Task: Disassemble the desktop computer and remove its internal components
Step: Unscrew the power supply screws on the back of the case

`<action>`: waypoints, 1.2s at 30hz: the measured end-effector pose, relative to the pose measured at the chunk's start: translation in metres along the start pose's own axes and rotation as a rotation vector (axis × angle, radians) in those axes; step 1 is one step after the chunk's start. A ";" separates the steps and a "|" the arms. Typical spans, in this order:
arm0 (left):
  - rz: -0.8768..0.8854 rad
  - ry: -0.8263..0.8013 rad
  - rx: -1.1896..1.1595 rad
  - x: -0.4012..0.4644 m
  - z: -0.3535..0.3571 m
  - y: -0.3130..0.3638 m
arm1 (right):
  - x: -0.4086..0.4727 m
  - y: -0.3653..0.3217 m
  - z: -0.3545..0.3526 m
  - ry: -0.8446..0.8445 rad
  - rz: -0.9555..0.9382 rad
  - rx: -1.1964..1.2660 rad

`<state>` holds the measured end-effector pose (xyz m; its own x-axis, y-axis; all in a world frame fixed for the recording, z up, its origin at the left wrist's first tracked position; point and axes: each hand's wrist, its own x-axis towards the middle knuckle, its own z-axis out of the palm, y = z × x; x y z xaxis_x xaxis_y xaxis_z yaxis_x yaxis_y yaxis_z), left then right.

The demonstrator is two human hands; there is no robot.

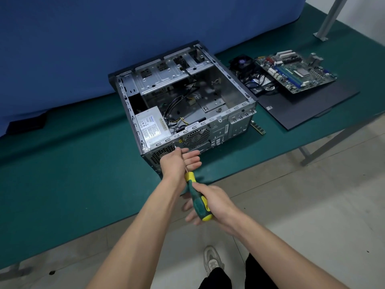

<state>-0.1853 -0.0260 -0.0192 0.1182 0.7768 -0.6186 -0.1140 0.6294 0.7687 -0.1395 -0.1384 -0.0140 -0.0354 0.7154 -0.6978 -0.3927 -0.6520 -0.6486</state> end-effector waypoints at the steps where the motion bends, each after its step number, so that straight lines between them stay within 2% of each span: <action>1: -0.011 -0.016 0.025 -0.001 -0.003 0.001 | 0.001 0.001 0.000 0.074 -0.056 -0.073; 3: 0.032 0.027 0.186 -0.003 -0.010 0.003 | 0.005 0.004 0.003 0.264 -0.150 -0.264; 5: 0.106 0.122 0.279 -0.006 -0.014 0.003 | 0.005 0.004 0.006 0.335 -0.171 -0.280; 9: 0.068 0.118 0.117 -0.006 -0.008 0.001 | -0.007 -0.001 0.012 0.094 0.040 -0.047; 11: -0.009 0.061 0.009 -0.006 -0.008 0.004 | -0.008 -0.003 0.010 0.048 0.005 0.017; 13: -0.056 -0.013 0.078 -0.006 -0.015 0.007 | -0.005 0.000 0.011 0.165 -0.105 -0.074; 15: -0.013 -0.007 0.305 -0.007 -0.020 0.008 | -0.001 0.003 0.013 0.319 -0.172 -0.178; 16: 0.009 0.015 0.338 -0.007 -0.020 0.008 | -0.001 0.004 0.014 0.344 -0.170 -0.166; 20: -0.091 -0.003 0.155 -0.011 -0.009 0.007 | -0.007 -0.001 0.015 0.178 0.007 0.010; 22: -0.114 -0.023 0.129 -0.011 -0.009 0.007 | -0.007 -0.001 0.013 0.145 0.007 0.027; 25: -0.095 0.006 0.214 -0.012 -0.012 0.009 | -0.005 0.004 0.013 0.288 -0.110 -0.071; 27: -0.063 0.050 0.188 -0.014 -0.011 0.009 | -0.004 0.004 0.014 0.360 -0.146 -0.118; 30: -0.111 0.039 0.050 -0.016 -0.005 0.009 | -0.010 0.000 0.017 0.220 -0.038 0.022; 32: -0.139 0.012 0.053 -0.016 -0.005 0.009 | -0.011 -0.002 0.016 0.165 0.018 0.092; 34: -0.155 -0.025 0.083 -0.018 -0.010 0.013 | -0.010 0.000 0.017 0.209 -0.023 0.076; 36: -0.092 0.025 0.202 -0.017 -0.014 0.015 | -0.007 0.002 0.017 0.307 -0.097 0.024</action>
<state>-0.2028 -0.0299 0.0004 0.0946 0.7178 -0.6898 0.0963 0.6830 0.7240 -0.1555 -0.1398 -0.0053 0.2807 0.6622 -0.6948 -0.4020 -0.5762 -0.7116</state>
